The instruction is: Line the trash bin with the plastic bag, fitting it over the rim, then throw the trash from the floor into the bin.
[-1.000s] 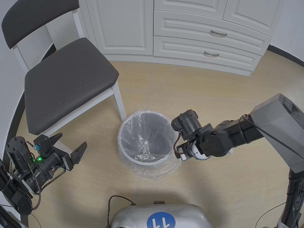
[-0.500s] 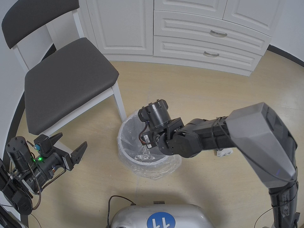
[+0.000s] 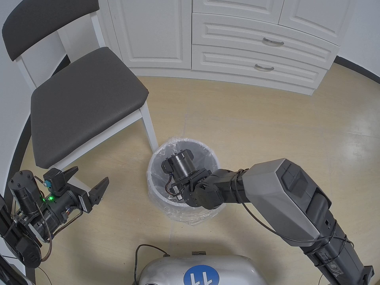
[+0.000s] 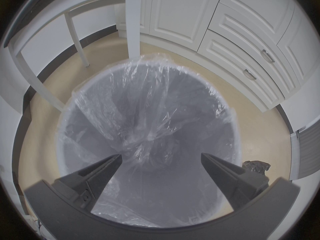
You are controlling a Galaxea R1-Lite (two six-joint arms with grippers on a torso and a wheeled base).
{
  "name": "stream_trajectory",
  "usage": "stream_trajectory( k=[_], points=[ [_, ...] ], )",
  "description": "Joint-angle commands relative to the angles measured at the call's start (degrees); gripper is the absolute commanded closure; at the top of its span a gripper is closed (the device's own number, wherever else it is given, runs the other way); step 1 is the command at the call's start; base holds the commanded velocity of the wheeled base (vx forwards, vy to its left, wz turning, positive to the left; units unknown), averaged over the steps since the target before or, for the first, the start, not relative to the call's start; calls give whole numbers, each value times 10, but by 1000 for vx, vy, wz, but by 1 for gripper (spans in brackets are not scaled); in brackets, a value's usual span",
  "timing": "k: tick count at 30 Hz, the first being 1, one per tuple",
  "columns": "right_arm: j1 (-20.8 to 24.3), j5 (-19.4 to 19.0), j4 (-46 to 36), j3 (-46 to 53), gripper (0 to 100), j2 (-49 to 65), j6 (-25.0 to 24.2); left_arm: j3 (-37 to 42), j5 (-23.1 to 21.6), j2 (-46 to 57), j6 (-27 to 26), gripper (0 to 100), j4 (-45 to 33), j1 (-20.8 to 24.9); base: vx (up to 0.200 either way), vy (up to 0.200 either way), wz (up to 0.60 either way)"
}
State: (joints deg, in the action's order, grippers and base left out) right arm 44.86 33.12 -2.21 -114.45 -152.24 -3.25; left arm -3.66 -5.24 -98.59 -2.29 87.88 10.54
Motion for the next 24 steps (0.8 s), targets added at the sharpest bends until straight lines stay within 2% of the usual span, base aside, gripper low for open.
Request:
stream_trajectory(
  k=[1,6,8,14,24],
  points=[
    [-3,1,-1,-1,0,-13,0,0,1,-2,0,0,0,0,0,0,0],
    [-3,3,-16,-1,0,1,-1,0,0,0,0,0,0,-1,0,0,0],
    [3,4,-90,-1,0,31,-11,1,0,3,0,0,0,0,0,0,0],
    [21,3,-186,3,0,70,-32,1,0,6,0,0,0,0,0,0,0],
    [38,3,-203,34,0,99,-33,1,0,15,1,0,1,0,0,0,0]
  ],
)
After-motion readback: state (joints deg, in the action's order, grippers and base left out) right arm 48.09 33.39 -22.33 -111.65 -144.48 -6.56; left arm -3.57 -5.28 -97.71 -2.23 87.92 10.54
